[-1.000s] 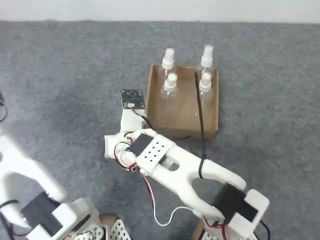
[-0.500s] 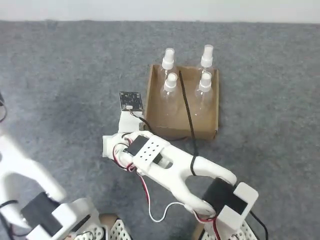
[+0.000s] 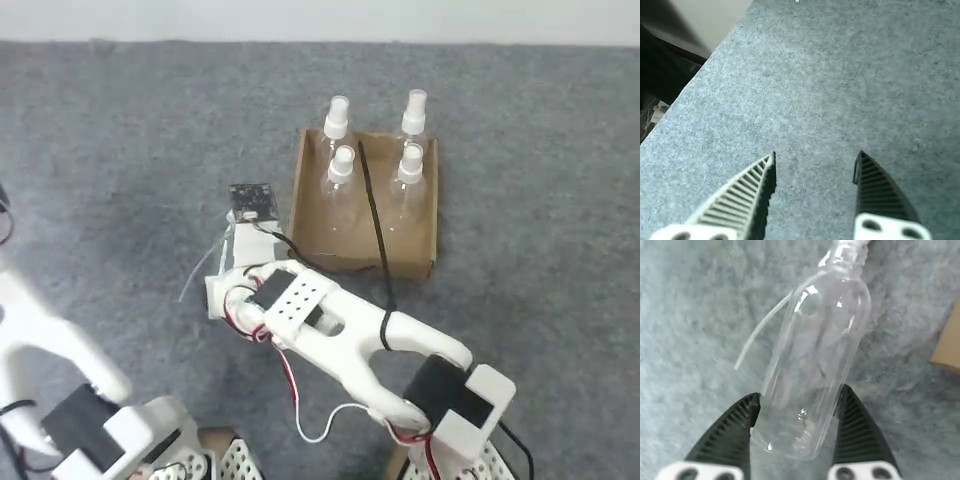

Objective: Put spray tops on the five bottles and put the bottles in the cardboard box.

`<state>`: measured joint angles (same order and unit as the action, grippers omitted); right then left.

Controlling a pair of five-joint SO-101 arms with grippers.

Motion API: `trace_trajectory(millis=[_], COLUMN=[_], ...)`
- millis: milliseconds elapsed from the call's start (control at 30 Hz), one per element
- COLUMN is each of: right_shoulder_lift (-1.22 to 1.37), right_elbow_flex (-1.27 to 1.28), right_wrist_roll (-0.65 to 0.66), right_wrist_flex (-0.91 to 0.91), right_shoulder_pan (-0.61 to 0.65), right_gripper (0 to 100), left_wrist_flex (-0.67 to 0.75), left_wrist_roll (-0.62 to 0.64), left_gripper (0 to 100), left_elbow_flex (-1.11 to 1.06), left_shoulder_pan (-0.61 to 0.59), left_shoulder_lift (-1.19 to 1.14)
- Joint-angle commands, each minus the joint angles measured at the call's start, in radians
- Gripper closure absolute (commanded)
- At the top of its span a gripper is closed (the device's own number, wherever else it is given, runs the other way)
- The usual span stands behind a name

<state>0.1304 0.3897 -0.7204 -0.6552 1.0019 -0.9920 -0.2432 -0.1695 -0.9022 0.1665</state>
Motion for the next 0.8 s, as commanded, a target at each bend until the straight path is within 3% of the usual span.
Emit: trace_trajectory(millis=[0,167,467,633,767], right_shoulder_lift=[-0.094,-0.272,-0.730,-0.858,-0.918], right_elbow_flex=[-0.121,-0.153,-0.293,-0.440,-0.494], right_wrist_roll=[0.153,0.381,0.512,0.552,0.741], right_wrist_flex=[-0.114,-0.271,-0.731,-1.021,-1.144], right_shoulder_pan=[0.015,0.015,0.002,-0.160,-0.390], right_gripper=[99.3,99.3,99.3,99.3,99.3], left_wrist_flex=[0.020,-0.035,-0.167,-0.216,-0.209], left_wrist_roll=[-0.035,-0.040,-0.040,-0.035,-0.035], left_gripper=[76,76,76,76,76], left_elbow_flex=[0.051,0.051,0.051,0.050,0.004], left_shoulder_pan=[0.011,0.052,0.272,0.446,0.588], left_shoulder_lift=[0.008,0.008,0.008,0.006,0.006])
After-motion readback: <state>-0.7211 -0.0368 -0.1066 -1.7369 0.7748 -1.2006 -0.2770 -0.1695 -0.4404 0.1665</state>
